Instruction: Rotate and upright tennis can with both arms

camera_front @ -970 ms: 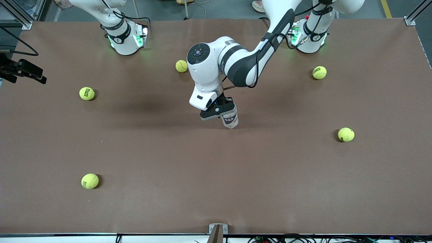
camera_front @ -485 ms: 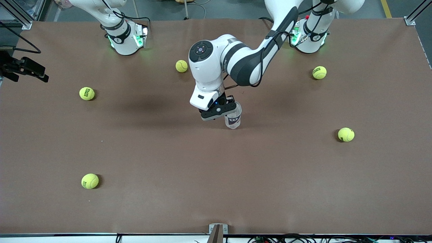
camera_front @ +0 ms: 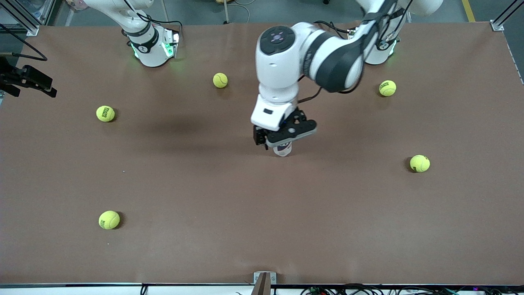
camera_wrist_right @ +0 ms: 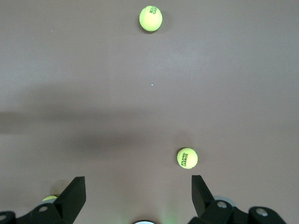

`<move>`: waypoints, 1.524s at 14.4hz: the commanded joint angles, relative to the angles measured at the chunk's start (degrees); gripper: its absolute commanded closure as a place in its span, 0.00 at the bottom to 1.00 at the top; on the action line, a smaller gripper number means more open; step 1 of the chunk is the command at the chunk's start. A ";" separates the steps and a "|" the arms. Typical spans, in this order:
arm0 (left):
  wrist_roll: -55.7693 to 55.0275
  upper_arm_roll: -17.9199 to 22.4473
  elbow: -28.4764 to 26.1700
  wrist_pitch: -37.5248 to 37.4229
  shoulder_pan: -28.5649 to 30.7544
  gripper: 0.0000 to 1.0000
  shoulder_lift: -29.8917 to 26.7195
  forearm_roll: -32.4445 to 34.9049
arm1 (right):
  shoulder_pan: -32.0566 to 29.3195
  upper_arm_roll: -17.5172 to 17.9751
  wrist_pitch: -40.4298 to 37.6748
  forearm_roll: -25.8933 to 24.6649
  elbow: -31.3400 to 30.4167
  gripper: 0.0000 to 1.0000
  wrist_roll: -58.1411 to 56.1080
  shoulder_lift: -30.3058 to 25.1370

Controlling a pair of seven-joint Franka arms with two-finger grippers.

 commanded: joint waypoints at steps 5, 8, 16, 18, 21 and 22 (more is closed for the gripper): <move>19.16 -0.15 -2.09 -9.66 12.72 0.00 -9.53 -5.54 | -0.03 0.09 0.71 -0.19 -2.07 0.00 -0.65 -1.67; 28.04 -0.23 -4.97 -11.08 18.61 0.00 -13.21 -5.98 | -0.03 0.09 0.80 -0.19 -2.07 0.00 -0.65 -1.67; 55.19 -0.15 -9.91 -16.96 33.82 0.00 -22.01 -11.61 | -0.03 0.18 0.89 -0.10 -2.16 0.00 -0.65 -1.67; 58.46 -0.23 -9.91 -17.67 35.76 0.00 -22.81 -11.61 | -0.20 0.09 0.80 -0.10 -2.24 0.00 -0.65 -1.67; 63.72 -0.06 -9.91 -19.86 37.52 0.00 -23.51 -11.52 | -0.12 0.00 0.80 0.16 -2.24 0.00 -1.17 -1.67; 66.18 0.03 -9.91 -20.66 37.79 0.00 -23.95 -10.91 | 0.06 0.09 0.80 0.25 -2.24 0.00 -1.17 -1.67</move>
